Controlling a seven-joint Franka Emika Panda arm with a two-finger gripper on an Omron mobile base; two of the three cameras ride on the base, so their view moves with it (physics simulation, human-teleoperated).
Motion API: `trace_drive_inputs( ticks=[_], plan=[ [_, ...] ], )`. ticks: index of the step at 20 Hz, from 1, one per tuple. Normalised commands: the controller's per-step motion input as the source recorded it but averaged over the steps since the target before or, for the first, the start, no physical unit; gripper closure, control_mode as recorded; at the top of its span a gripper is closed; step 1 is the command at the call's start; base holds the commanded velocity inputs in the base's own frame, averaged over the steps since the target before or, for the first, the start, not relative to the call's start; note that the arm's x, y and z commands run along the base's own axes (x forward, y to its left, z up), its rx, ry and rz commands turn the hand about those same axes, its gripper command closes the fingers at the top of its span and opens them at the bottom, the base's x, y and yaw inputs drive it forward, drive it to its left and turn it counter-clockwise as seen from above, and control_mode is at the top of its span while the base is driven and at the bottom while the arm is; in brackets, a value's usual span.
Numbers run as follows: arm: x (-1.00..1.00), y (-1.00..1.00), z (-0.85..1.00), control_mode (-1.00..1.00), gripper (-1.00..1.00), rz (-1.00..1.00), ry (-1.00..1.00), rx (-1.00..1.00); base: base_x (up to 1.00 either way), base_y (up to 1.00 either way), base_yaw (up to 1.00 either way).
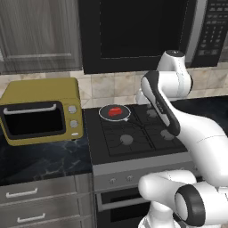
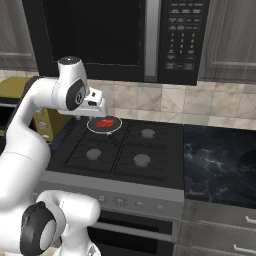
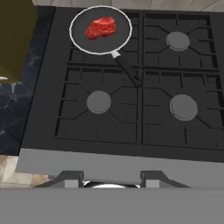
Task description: Pick up the pan with the steak in it and place it on the dining table. Then place the steak on the plate.
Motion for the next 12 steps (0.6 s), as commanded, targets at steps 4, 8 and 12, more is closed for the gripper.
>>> trace_drive_inputs(
  ticks=[4,8,12],
  plan=[
    [0.0,0.0,0.0,-1.0,-1.0,0.0,0.01,0.0,0.0,0.0,0.0],
    [0.05,-0.06,-0.12,-1.0,-1.0,0.0,0.02,-0.01,0.0,0.0,0.0],
    [0.05,-0.12,-0.38,-1.0,-1.0,0.05,0.0,-0.05,0.0,0.0,0.0]
  ],
)
